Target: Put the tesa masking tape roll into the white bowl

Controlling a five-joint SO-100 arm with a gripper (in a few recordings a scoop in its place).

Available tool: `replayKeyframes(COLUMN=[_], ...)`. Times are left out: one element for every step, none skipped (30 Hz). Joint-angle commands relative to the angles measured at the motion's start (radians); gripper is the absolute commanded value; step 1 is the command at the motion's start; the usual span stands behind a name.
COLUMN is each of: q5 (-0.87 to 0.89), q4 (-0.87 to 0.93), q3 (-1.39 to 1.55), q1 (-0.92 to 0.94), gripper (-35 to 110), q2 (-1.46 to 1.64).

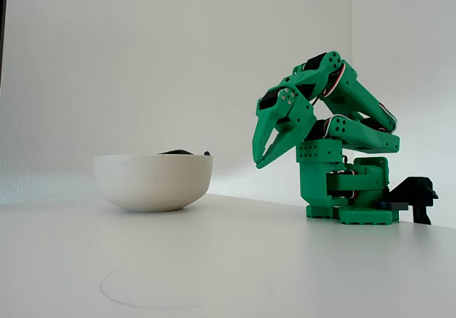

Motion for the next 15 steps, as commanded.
replayKeyframes(q5=[0.018, 0.021, 0.023, 0.025, 0.025, 0.026, 0.026, 0.026, 0.026, 0.026, 0.023, 0.014, 0.011, 0.006, 0.005], q4=[0.011, 0.012, 0.015, 0.017, 0.017, 0.021, 0.025, 0.029, 0.031, 0.032, 0.032, 0.034, 0.035, 0.037, 0.038], q3=[0.011, 0.015, 0.020, 0.025, 0.032, 0.038, 0.041, 0.046, 0.049, 0.049, 0.049, 0.055, 0.057, 0.057, 0.057], q1=[0.009, 0.008, 0.005, 0.003, 0.000, -0.005, -0.011, -0.015, -0.017, -0.015, -0.012, -0.012, -0.012, -0.012, -0.012], gripper=[-8, -8, -8, -8, -8, -8, -8, -8, -8, -8, -8, -8, -8, -8, -8], q2=[0.015, 0.015, 0.015, 0.015, 0.015, 0.015, 0.015, 0.015, 0.015, 0.015, 0.015, 0.015, 0.015, 0.015, 0.015])
